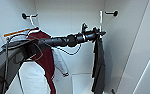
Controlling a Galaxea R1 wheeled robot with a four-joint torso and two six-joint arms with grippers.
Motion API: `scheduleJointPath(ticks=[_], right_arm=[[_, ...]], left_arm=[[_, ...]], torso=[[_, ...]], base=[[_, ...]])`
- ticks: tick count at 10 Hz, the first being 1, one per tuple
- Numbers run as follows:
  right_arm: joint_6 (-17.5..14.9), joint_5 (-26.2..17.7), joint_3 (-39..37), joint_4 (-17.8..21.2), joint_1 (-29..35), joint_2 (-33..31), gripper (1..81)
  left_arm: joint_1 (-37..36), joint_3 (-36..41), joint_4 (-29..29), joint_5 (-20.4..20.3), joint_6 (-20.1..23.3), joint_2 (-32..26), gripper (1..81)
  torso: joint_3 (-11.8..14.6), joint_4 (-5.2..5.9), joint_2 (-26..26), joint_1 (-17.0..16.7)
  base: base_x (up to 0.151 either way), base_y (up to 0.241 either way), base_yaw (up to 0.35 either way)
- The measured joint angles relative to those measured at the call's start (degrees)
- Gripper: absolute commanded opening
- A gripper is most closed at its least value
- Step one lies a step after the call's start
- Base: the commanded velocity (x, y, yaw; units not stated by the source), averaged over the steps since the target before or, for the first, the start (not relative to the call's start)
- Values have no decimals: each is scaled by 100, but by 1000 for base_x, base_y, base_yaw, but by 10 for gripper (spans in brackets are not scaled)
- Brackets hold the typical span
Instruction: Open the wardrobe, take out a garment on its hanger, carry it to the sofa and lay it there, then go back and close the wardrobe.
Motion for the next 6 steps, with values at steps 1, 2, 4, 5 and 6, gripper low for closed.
scheduleJointPath(ticks=[1, 2, 4, 5, 6], right_arm=[[0, 0, 2, 0, 0, 2, 811], [0, -2, 2, 0, 0, 2, 811], [0, 0, 2, 0, 0, 0, 811], [0, -2, 2, 0, 0, 2, 811], [0, 0, 2, 0, 0, 0, 811]], left_arm=[[93, 69, 0, -33, 0, -96, 10], [118, 102, -2, -34, -2, -154, 10], [113, 183, -2, -56, 0, -210, 10], [113, 210, 0, -56, 0, -221, 10], [116, 249, -2, -56, 0, -258, 10]], torso=[[0, 0, 0, 0], [0, 0, 0, 2], [0, 0, 0, 2], [0, 0, 0, 2], [0, 0, 0, 2]], base=[[0, 0, 0], [0, 0, 0], [0, 0, 0], [0, 0, 0], [-65, 0, 0]])
